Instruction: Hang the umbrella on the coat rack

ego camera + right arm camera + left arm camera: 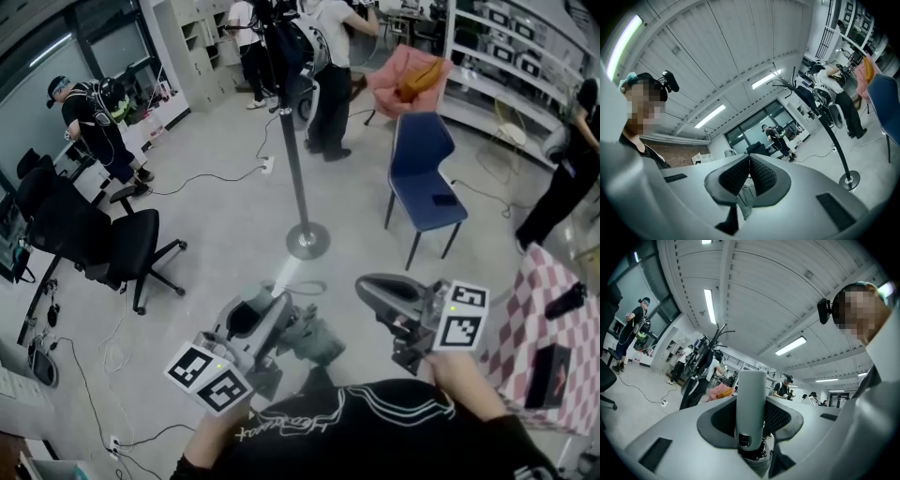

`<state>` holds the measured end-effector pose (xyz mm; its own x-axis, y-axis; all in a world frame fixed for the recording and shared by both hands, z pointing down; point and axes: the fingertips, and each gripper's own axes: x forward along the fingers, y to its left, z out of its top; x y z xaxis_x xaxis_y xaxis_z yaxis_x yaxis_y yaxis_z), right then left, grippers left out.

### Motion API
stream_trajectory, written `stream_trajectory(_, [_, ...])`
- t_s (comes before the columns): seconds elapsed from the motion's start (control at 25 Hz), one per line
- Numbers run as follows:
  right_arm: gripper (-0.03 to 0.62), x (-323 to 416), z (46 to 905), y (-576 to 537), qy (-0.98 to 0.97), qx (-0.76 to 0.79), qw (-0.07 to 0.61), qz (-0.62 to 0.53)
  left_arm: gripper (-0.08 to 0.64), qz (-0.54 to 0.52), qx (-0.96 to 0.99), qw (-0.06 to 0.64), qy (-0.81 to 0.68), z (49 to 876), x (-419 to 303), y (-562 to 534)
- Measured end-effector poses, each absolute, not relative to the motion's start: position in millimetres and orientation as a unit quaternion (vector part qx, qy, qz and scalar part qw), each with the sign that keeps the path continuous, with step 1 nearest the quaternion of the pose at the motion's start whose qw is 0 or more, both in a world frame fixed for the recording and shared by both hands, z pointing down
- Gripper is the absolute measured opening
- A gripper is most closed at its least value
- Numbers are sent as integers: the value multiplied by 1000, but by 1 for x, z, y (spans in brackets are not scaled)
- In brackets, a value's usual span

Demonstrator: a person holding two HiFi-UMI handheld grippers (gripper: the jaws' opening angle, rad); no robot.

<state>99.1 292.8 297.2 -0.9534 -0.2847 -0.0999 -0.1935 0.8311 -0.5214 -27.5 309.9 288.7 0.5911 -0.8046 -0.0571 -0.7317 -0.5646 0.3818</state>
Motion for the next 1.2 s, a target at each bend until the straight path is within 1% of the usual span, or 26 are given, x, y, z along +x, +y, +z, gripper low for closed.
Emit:
stream_trajectory(0.52, [14,32,291,133,945,-148,97,-276,146,-113,887,166,-416,274,-100,148])
stream_trajectory(0.72, [14,8,297,81,944,-164,99,-270,146,-112,896,149,-403,278,-124,92])
stream_trajectory(0.88, [14,2,305,54,941,-173,96,-276,146,-108,894,150,-407,286,-132,59])
stream_trajectory(1.2, [15,1,309,18,942,-162,88,-281,146,-114,887,185,-407,298,-134,14])
